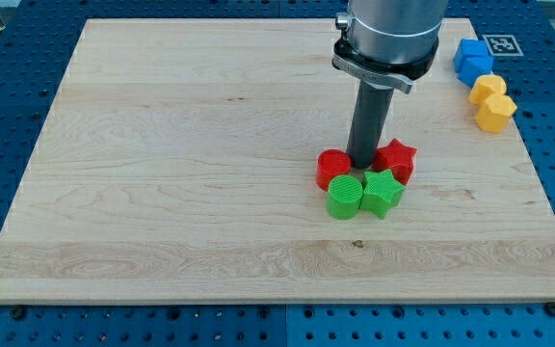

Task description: Drag the red star vertically below the yellow hexagon

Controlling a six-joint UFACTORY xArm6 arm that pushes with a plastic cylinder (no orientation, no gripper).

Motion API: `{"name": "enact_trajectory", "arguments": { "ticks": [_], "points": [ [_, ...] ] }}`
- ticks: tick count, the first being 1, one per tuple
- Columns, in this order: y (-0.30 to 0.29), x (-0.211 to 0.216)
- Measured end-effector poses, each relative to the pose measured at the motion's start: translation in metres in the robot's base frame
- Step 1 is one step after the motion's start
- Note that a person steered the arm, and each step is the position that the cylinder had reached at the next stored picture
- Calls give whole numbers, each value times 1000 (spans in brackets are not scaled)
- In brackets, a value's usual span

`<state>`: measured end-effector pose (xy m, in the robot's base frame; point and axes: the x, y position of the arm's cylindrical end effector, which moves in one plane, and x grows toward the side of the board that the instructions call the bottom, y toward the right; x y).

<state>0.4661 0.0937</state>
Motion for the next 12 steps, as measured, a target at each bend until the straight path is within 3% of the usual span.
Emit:
{"name": "enact_trajectory", "arguments": {
  "ticks": [4, 9, 12],
  "points": [
    [80, 8],
    [118, 49],
    [145, 41]
  ]
}}
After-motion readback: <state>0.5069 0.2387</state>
